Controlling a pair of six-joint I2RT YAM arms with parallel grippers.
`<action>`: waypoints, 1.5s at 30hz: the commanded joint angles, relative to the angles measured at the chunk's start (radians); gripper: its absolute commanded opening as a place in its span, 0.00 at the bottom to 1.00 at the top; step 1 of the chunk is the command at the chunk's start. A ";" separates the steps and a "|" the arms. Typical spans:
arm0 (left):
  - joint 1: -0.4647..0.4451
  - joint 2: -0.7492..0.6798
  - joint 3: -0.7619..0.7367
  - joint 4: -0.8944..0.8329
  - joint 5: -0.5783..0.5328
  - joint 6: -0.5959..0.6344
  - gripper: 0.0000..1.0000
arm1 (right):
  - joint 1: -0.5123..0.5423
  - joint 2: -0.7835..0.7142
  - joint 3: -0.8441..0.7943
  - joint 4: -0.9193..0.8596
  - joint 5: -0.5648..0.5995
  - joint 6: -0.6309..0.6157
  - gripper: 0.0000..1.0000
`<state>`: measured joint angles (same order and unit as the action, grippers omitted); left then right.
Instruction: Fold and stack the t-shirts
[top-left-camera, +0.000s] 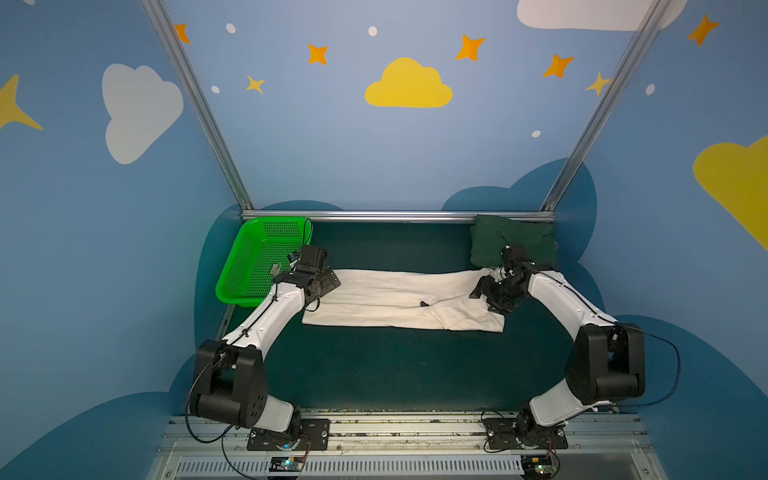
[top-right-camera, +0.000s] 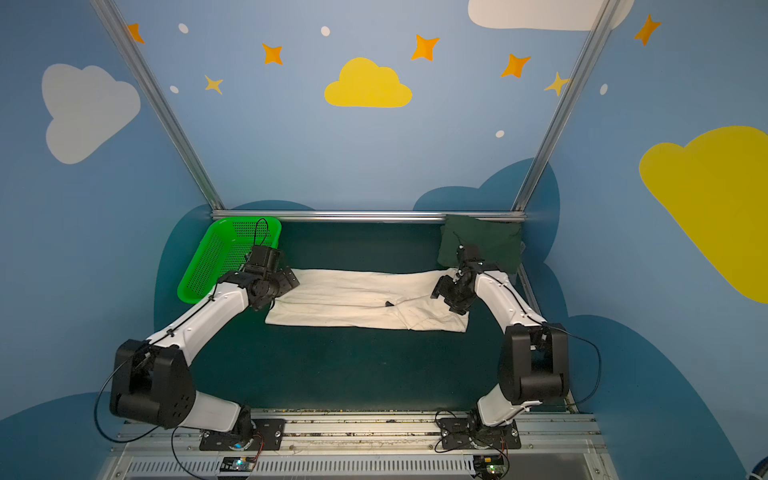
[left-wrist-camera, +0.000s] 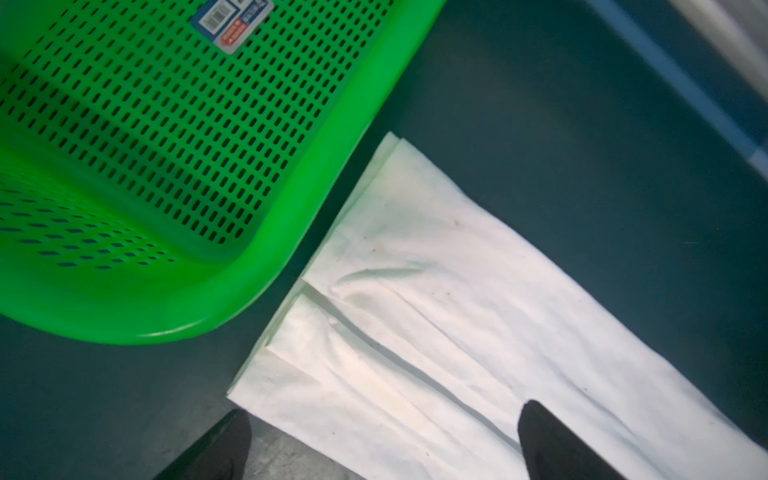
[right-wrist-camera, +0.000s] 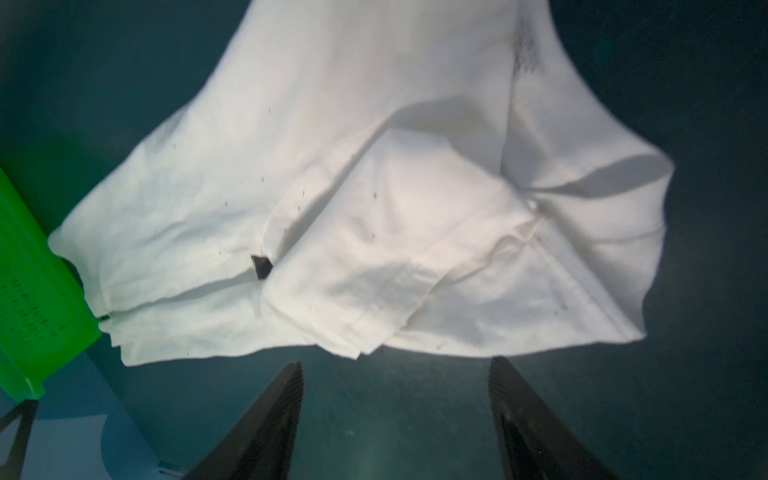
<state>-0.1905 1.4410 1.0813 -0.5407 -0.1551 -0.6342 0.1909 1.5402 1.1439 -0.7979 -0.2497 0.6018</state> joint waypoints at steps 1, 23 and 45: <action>0.001 -0.038 -0.023 0.005 0.022 0.026 1.00 | 0.071 -0.044 -0.065 -0.037 0.001 0.026 0.67; 0.003 -0.030 -0.043 -0.013 0.030 0.004 1.00 | 0.274 0.226 -0.053 0.150 0.027 0.118 0.35; 0.023 0.005 -0.043 -0.014 0.029 0.010 1.00 | 0.296 0.299 0.107 0.051 0.126 0.073 0.00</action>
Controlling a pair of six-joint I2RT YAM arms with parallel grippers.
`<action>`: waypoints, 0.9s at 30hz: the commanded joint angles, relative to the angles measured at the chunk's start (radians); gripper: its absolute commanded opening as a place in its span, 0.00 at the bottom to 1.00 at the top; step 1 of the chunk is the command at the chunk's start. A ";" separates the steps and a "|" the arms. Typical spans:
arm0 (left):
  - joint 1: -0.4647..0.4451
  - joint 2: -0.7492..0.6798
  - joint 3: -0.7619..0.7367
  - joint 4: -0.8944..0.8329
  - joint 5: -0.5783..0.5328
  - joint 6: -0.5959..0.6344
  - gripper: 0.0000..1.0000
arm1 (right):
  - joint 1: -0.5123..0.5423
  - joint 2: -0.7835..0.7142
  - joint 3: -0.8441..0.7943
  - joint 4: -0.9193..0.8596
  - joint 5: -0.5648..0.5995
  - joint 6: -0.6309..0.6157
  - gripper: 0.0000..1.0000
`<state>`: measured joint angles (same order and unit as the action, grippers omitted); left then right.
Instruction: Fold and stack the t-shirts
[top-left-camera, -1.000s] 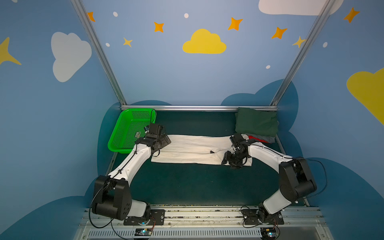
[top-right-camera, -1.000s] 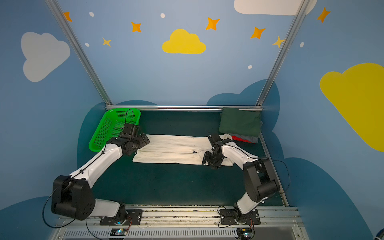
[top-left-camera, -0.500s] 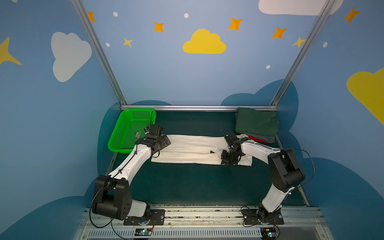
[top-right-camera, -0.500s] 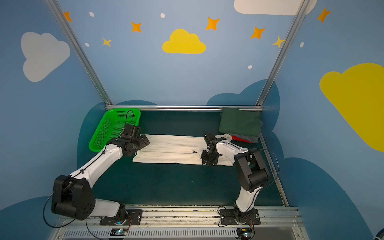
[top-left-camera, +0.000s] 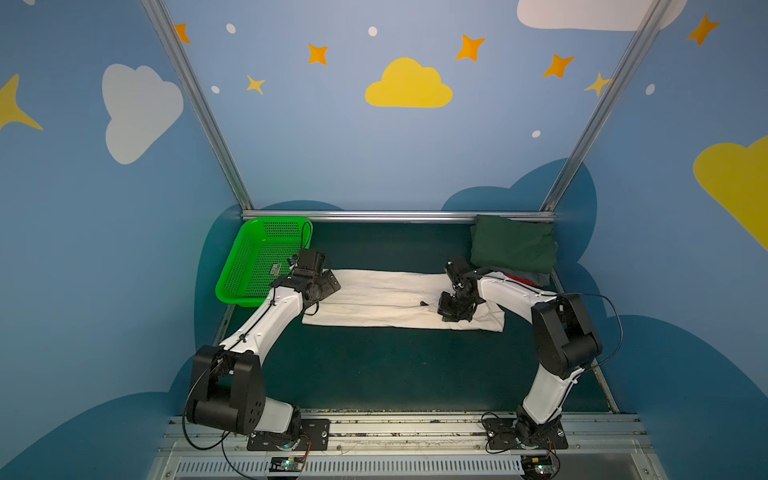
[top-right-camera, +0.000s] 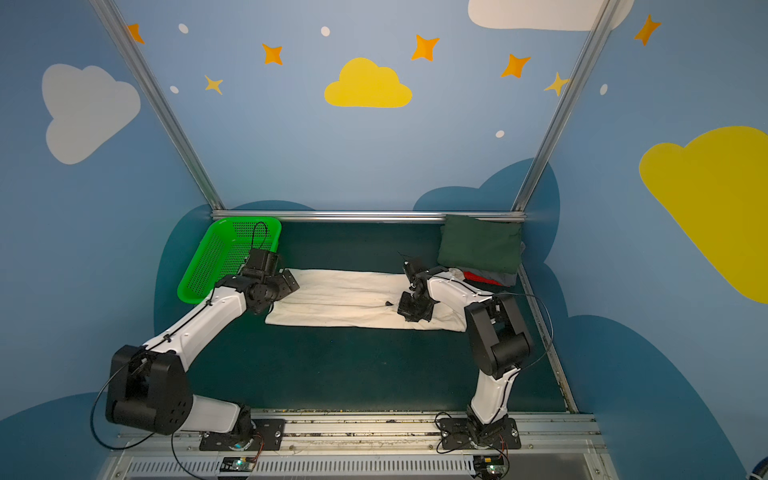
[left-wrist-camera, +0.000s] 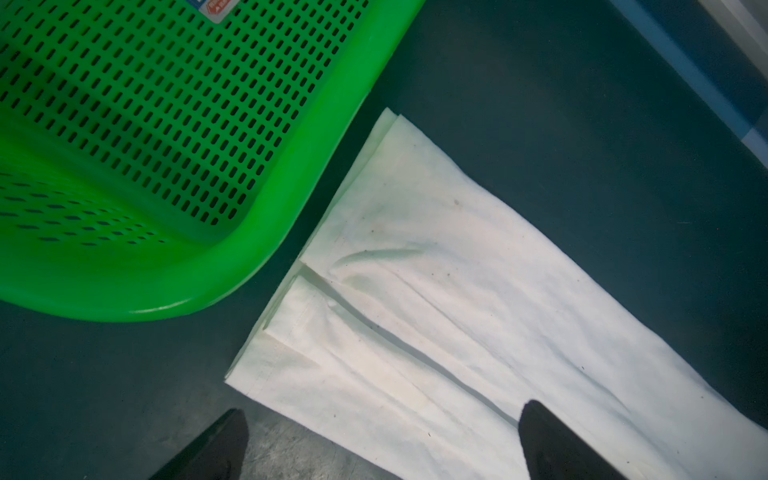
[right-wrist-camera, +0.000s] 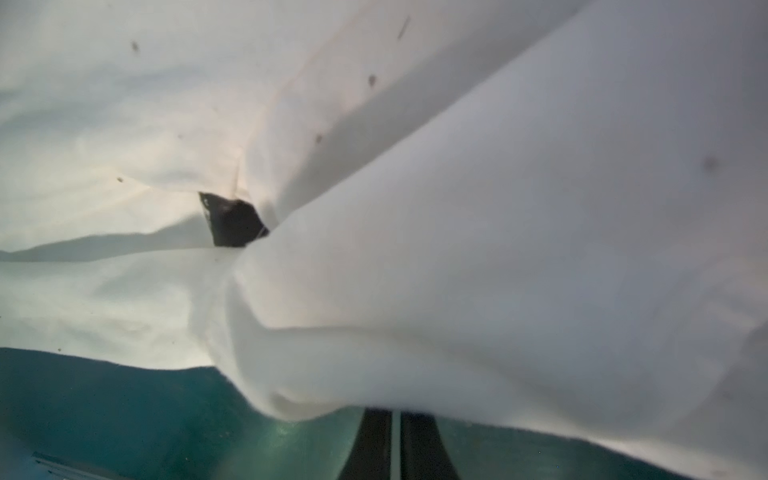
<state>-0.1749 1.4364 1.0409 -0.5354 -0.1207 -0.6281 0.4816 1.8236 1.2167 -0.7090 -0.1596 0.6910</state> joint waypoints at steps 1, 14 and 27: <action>0.008 0.009 -0.002 -0.019 -0.005 0.005 1.00 | 0.005 0.014 0.040 -0.042 0.045 -0.017 0.00; 0.017 0.016 -0.009 -0.011 -0.001 0.009 1.00 | 0.004 0.117 0.265 -0.121 0.160 -0.120 0.00; 0.018 0.007 -0.012 -0.014 -0.022 0.035 1.00 | -0.012 0.267 0.522 -0.241 0.363 -0.231 0.00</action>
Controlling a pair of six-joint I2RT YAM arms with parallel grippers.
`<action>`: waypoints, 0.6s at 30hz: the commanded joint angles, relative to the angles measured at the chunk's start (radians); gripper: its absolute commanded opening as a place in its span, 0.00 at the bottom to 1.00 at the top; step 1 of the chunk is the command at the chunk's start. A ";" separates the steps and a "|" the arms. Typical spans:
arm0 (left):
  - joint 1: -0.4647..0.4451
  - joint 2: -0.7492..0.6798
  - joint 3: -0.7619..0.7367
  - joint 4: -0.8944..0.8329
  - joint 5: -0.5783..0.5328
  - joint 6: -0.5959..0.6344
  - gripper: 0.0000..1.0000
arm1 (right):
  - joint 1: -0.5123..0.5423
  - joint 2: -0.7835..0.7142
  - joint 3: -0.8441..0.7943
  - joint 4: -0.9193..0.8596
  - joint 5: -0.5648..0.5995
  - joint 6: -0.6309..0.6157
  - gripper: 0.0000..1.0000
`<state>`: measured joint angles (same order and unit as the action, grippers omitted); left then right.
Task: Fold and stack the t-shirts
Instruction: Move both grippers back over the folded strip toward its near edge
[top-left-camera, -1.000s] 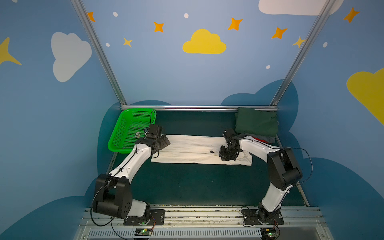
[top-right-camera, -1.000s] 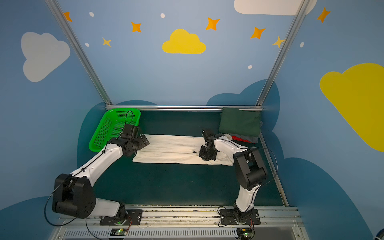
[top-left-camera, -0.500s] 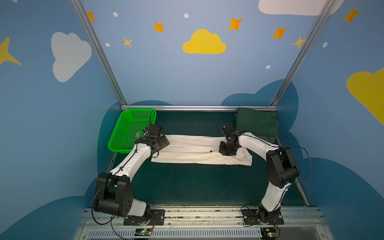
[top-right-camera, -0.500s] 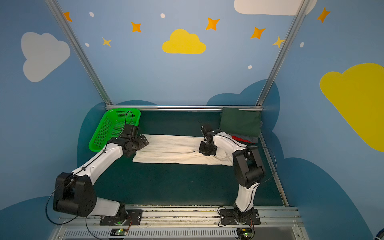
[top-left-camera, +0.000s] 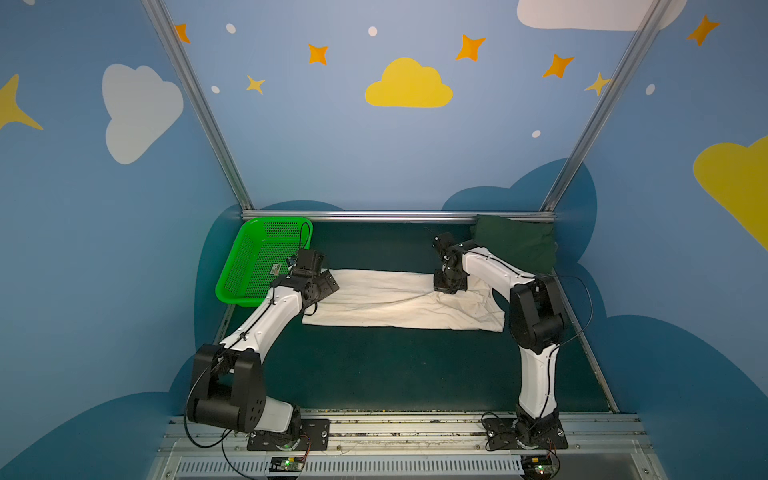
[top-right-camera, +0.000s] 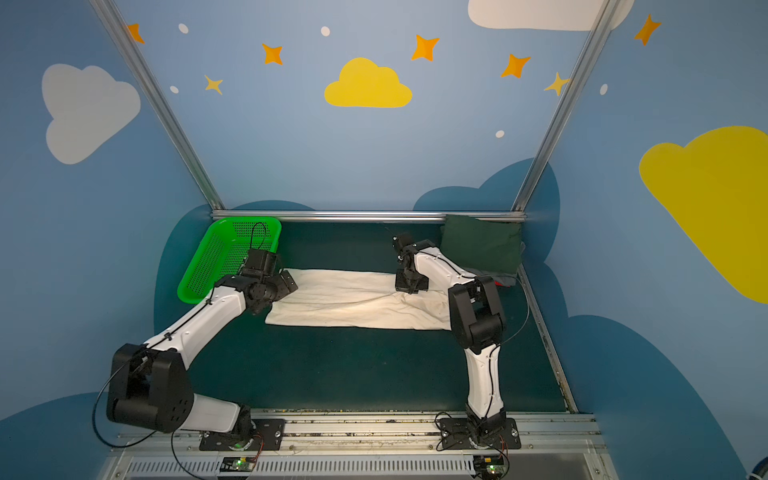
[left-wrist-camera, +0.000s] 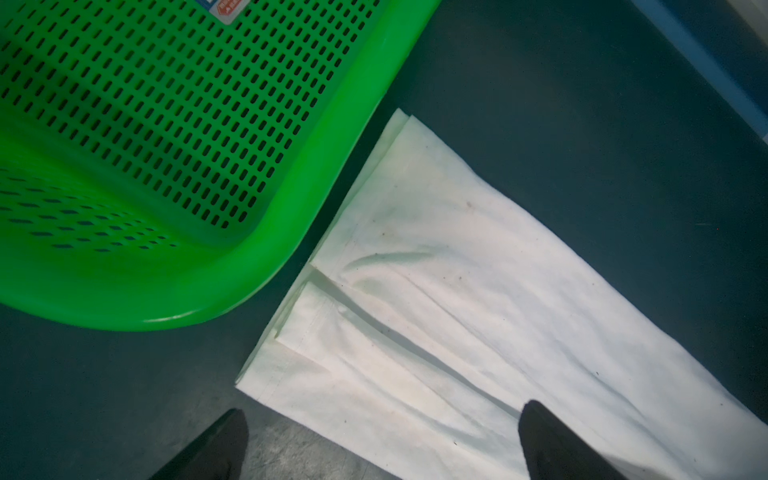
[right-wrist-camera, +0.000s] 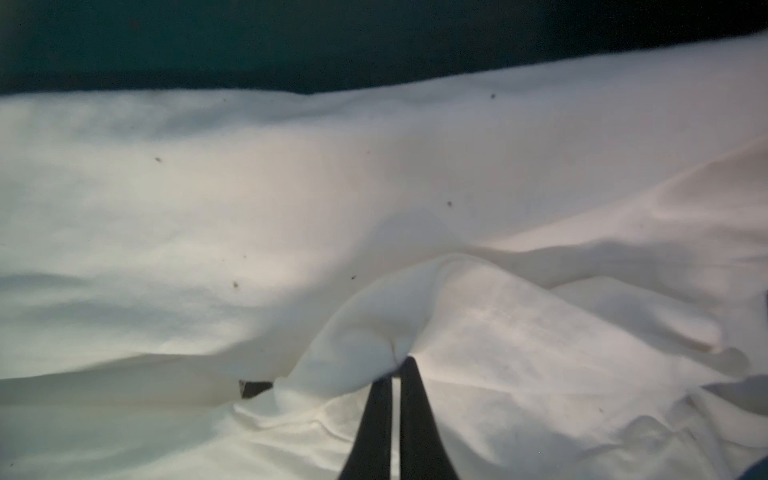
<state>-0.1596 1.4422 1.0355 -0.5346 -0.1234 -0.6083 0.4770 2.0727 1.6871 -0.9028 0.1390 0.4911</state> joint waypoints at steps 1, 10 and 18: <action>0.003 0.003 -0.007 -0.016 -0.015 0.016 1.00 | -0.008 0.025 0.068 -0.052 0.069 -0.036 0.00; -0.002 -0.012 -0.008 -0.022 -0.012 0.036 1.00 | -0.043 0.108 0.187 -0.074 0.046 -0.047 0.00; -0.048 -0.065 -0.010 -0.039 -0.015 0.048 1.00 | -0.084 0.093 0.270 -0.137 0.023 -0.089 0.67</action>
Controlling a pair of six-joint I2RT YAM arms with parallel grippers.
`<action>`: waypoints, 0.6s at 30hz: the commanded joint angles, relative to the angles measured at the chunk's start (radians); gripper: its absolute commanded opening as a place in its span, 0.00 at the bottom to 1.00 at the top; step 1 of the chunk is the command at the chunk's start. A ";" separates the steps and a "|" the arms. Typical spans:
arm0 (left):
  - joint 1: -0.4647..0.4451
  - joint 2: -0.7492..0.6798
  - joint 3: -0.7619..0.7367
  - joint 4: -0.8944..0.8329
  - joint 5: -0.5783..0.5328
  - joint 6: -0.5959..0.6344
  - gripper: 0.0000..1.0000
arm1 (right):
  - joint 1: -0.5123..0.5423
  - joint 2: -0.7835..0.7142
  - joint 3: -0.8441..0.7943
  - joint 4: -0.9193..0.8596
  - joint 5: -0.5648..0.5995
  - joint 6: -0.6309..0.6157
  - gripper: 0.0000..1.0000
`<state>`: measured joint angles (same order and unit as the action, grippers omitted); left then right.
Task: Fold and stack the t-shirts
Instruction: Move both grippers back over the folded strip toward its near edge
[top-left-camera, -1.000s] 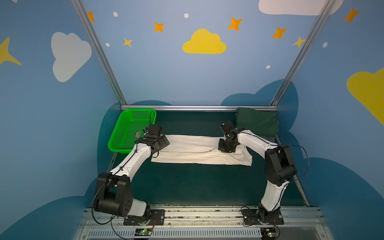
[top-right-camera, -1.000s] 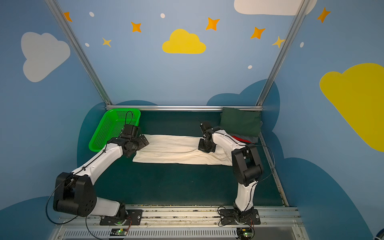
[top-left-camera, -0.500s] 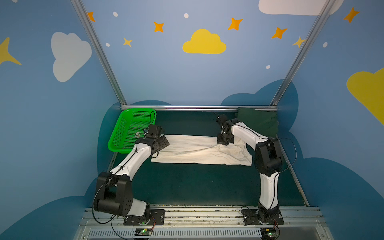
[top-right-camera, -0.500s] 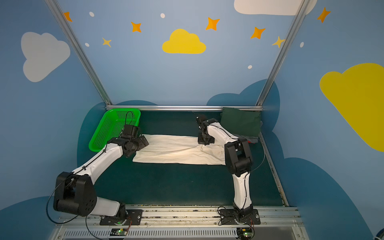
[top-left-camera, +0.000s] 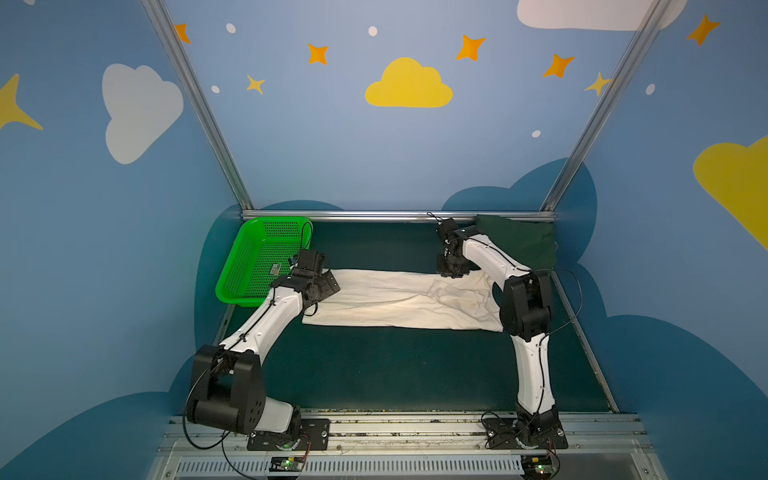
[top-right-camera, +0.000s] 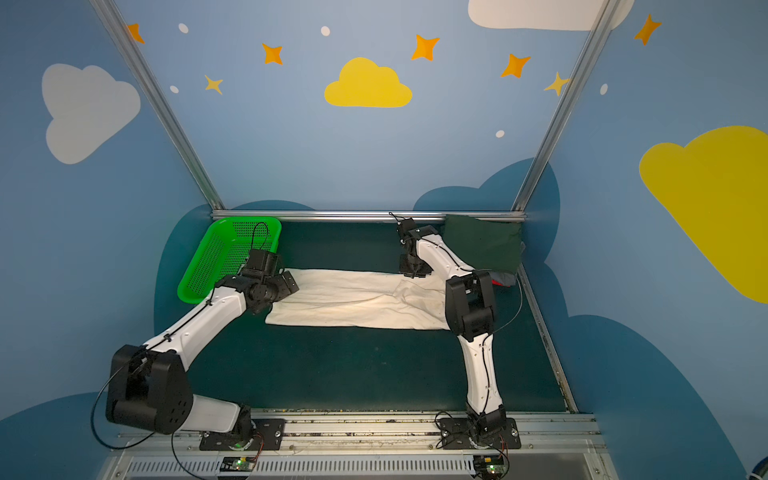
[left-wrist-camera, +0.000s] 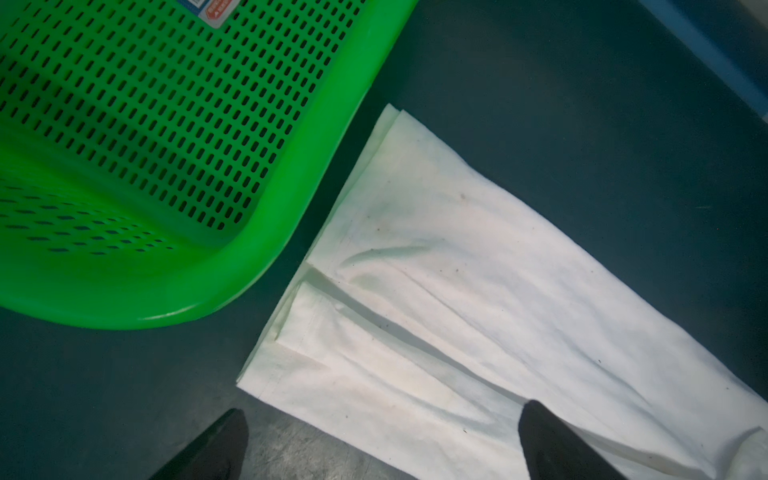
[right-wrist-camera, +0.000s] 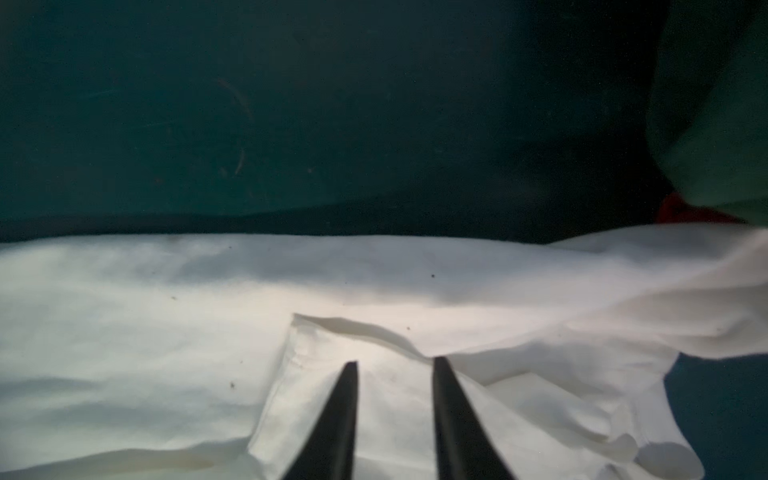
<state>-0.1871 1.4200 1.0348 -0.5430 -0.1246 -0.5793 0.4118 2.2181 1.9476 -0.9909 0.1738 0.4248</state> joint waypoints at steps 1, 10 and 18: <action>-0.031 -0.052 -0.014 -0.028 -0.011 0.022 1.00 | -0.032 -0.081 -0.015 -0.043 -0.020 -0.027 0.69; -0.206 0.005 0.002 -0.065 0.054 0.086 1.00 | -0.177 -0.311 -0.350 0.009 -0.055 -0.038 0.70; -0.352 0.111 0.004 -0.014 0.132 0.180 0.99 | -0.246 -0.355 -0.491 0.084 -0.174 -0.011 0.69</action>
<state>-0.5167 1.5043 1.0245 -0.5625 -0.0326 -0.4511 0.1673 1.8786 1.4693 -0.9428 0.0643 0.4000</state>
